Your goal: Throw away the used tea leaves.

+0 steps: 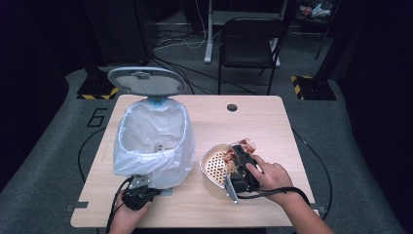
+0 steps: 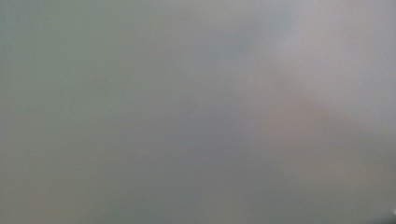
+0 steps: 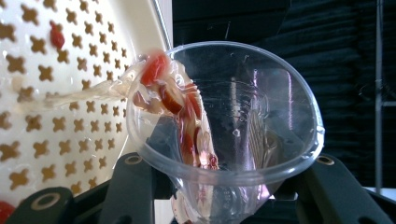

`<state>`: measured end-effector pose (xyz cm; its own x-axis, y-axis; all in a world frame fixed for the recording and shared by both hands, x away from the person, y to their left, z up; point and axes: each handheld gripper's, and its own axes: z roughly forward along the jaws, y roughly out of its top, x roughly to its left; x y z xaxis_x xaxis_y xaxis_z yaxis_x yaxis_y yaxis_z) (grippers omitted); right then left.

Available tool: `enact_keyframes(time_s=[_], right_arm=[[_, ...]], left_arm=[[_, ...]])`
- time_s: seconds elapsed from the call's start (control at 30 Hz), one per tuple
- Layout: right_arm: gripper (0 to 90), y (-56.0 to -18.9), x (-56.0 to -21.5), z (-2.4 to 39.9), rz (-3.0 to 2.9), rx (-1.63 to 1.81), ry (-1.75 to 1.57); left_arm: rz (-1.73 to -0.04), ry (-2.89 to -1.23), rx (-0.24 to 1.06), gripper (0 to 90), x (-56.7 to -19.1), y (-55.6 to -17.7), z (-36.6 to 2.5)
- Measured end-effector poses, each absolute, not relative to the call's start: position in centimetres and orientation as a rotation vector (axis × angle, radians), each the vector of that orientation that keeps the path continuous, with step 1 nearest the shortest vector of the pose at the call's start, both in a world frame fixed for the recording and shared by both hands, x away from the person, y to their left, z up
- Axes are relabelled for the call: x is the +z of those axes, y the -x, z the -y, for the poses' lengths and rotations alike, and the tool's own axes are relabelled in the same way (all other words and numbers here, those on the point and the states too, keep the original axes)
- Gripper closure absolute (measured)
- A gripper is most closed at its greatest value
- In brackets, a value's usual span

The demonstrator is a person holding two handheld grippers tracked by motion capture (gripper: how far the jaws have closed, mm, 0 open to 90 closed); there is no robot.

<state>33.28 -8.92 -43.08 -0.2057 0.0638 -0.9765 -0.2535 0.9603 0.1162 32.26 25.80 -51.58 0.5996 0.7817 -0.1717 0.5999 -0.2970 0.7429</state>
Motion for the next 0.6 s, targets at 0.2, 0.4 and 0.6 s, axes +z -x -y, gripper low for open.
enact_keyframes(time_s=[0.2,0.4,0.6], right_arm=[[53.9,-33.33,-42.89,8.85,-1.748,0.257,0.198],[54.0,-33.35,-42.89,8.73,-1.744,0.238,0.222],[54.1,-33.34,-43.01,8.62,-1.731,0.195,0.281]], left_arm=[[-1.093,-2.013,0.283,90.0,-51.59,-32.26,-25.80],[-1.093,-2.012,0.283,90.0,-51.59,-32.26,-25.80],[-1.093,-2.013,0.284,90.0,-51.58,-32.26,-25.81]])
